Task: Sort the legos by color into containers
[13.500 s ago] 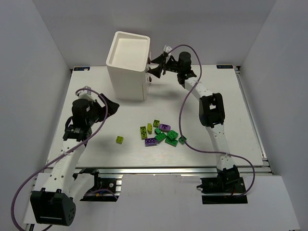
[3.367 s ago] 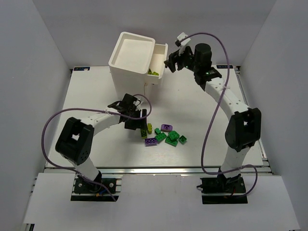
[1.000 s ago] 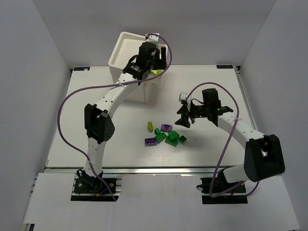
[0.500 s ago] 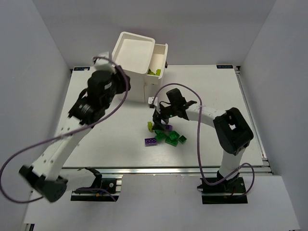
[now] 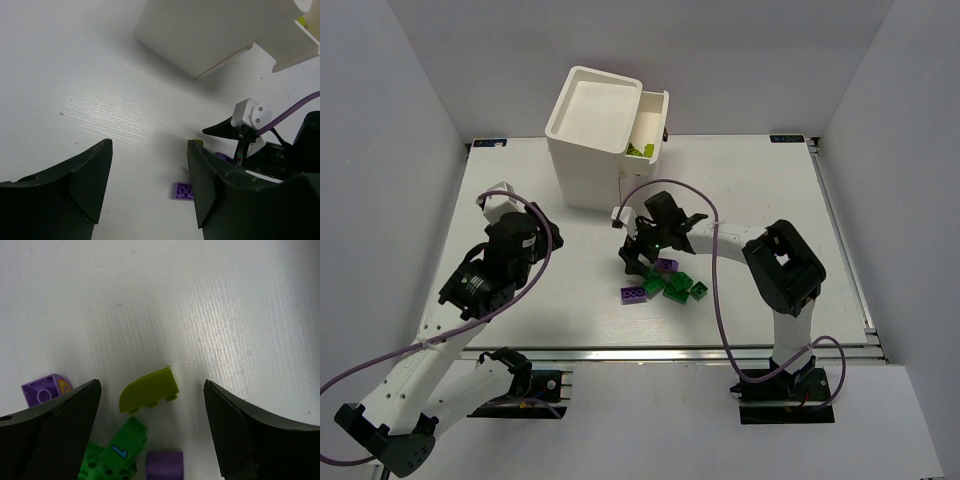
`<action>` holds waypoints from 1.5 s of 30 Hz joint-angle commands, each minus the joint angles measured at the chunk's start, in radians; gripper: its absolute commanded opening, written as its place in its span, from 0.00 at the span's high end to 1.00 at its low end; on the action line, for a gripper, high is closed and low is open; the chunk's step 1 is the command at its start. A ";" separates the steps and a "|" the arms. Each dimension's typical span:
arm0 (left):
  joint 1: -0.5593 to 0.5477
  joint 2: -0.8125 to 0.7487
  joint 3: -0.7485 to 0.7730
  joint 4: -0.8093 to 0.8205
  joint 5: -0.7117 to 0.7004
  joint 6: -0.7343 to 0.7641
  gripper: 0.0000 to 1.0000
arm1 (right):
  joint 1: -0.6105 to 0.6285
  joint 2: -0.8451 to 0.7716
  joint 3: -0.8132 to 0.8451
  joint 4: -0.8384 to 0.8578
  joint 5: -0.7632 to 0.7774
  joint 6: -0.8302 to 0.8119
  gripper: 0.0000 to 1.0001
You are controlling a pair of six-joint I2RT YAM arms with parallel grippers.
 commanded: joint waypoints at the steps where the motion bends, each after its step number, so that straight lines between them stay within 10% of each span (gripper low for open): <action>1: 0.004 -0.010 0.005 -0.027 -0.025 -0.035 0.28 | 0.026 0.013 0.039 0.000 0.059 -0.005 0.12; 22: 0.004 0.013 -0.001 -0.019 -0.008 -0.026 0.27 | 0.046 0.001 0.037 0.025 0.134 -0.081 0.64; 34: 0.004 0.004 -0.024 0.001 0.035 -0.030 0.26 | -0.023 -0.242 0.096 0.057 -0.069 0.009 0.75; 45: 0.004 0.024 -0.056 0.074 0.076 -0.024 0.26 | -0.119 -0.220 0.378 0.178 0.095 0.188 0.83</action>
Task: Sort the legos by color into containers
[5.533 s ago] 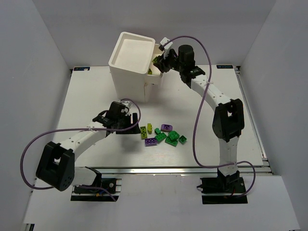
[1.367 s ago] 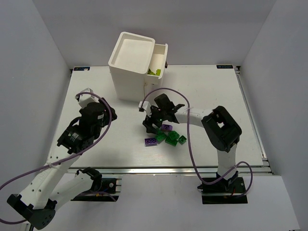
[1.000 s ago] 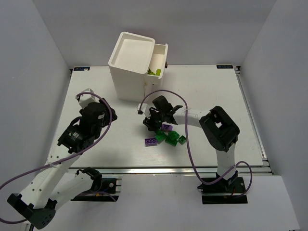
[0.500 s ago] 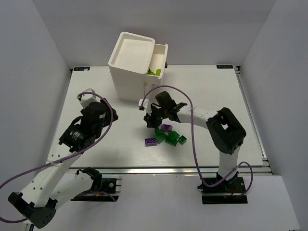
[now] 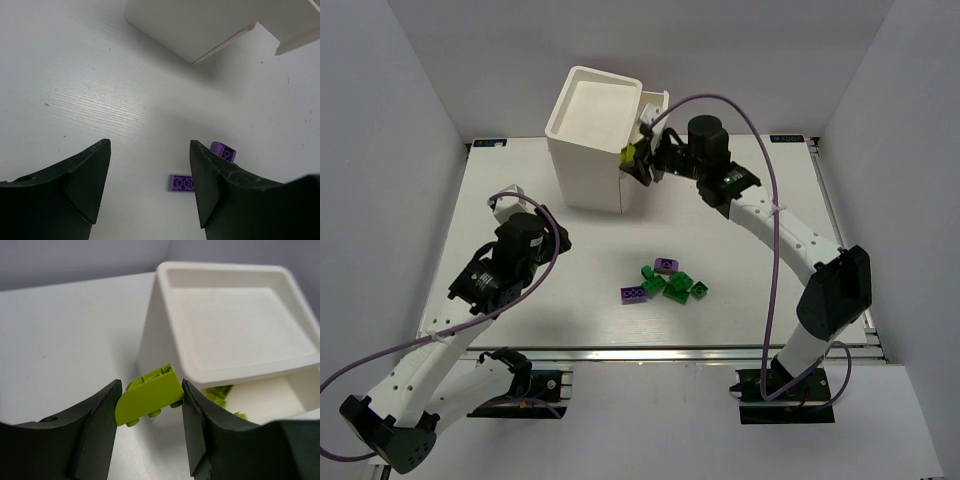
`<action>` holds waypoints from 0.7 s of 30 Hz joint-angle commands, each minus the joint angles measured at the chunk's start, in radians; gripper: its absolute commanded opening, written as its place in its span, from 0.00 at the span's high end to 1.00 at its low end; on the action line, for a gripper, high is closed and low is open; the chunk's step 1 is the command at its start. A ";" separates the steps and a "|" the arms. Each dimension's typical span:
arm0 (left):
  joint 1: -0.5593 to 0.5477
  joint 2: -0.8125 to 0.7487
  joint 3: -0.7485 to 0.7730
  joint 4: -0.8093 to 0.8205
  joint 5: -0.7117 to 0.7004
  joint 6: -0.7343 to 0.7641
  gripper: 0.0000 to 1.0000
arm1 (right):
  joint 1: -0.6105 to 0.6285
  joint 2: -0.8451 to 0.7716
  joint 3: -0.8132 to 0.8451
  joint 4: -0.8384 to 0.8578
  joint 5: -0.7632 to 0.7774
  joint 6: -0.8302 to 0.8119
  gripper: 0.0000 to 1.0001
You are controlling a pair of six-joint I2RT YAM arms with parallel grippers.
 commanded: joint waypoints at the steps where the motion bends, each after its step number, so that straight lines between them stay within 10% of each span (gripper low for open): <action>1: 0.004 0.000 -0.012 0.044 0.019 0.004 0.26 | -0.029 0.067 0.109 0.074 0.103 0.064 0.83; 14: 0.004 -0.015 -0.028 0.068 0.058 0.007 0.25 | -0.134 0.302 0.356 0.060 0.149 0.055 0.80; 21: 0.004 0.003 -0.037 0.105 0.085 0.016 0.24 | -0.144 0.360 0.408 0.012 0.104 0.035 0.35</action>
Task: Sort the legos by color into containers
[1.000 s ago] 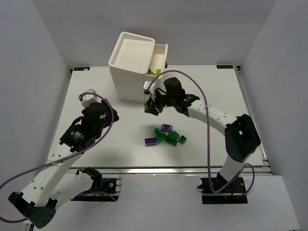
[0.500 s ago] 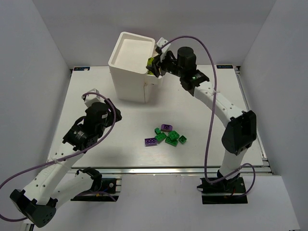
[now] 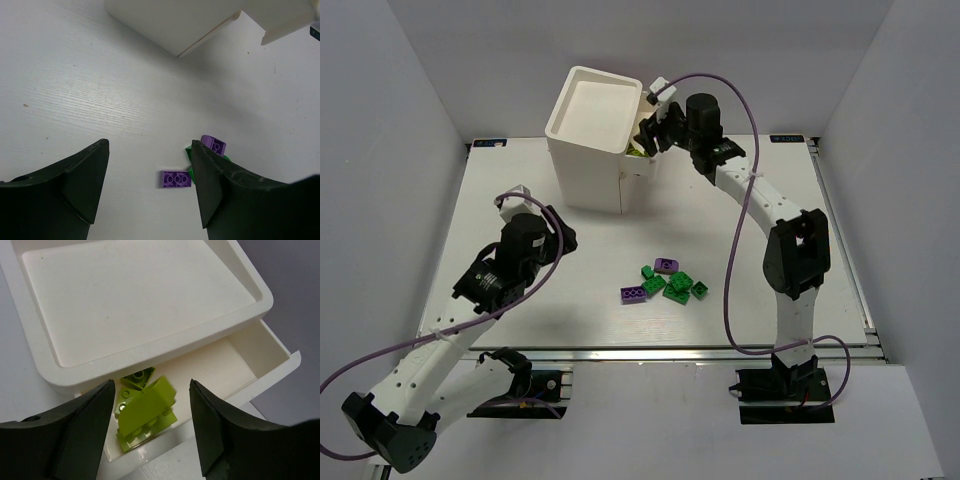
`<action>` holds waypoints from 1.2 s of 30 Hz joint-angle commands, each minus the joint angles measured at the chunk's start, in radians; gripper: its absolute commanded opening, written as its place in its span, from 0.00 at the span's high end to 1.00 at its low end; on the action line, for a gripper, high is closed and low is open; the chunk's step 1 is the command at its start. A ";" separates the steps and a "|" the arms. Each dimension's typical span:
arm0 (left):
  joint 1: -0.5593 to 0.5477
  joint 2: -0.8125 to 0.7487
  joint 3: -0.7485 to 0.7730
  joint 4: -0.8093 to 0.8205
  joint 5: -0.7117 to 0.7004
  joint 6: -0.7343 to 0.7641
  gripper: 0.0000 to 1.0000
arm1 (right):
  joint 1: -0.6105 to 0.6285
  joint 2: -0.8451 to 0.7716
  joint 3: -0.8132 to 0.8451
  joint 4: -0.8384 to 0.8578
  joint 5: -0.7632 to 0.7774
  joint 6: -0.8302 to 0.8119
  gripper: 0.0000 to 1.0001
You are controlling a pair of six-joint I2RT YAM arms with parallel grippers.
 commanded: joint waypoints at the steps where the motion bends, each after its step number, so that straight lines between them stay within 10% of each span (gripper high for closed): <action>1: 0.004 0.004 0.002 0.041 0.022 0.017 0.23 | 0.000 0.002 0.076 0.009 -0.036 -0.008 0.32; 9: 0.004 0.082 0.028 0.139 0.052 0.053 0.24 | -0.034 -0.006 0.150 -0.006 -0.045 0.081 0.26; 13: 0.004 0.143 0.061 0.193 0.070 0.070 0.44 | -0.072 -0.064 0.122 0.023 0.041 0.182 0.64; 18: 0.024 0.226 0.126 0.223 0.070 0.087 0.99 | -0.129 -0.129 0.009 0.003 0.160 0.236 1.00; 25: 0.178 0.332 0.221 0.202 0.012 0.110 1.00 | -0.166 -0.115 -0.146 -0.017 0.162 0.319 1.00; 33: 0.395 0.663 0.725 0.179 0.222 0.201 1.00 | -0.164 0.018 -0.028 -0.080 0.124 0.313 1.00; 36: 0.462 0.802 0.909 0.145 0.283 0.190 0.84 | -0.163 0.046 -0.007 -0.089 0.096 0.321 1.00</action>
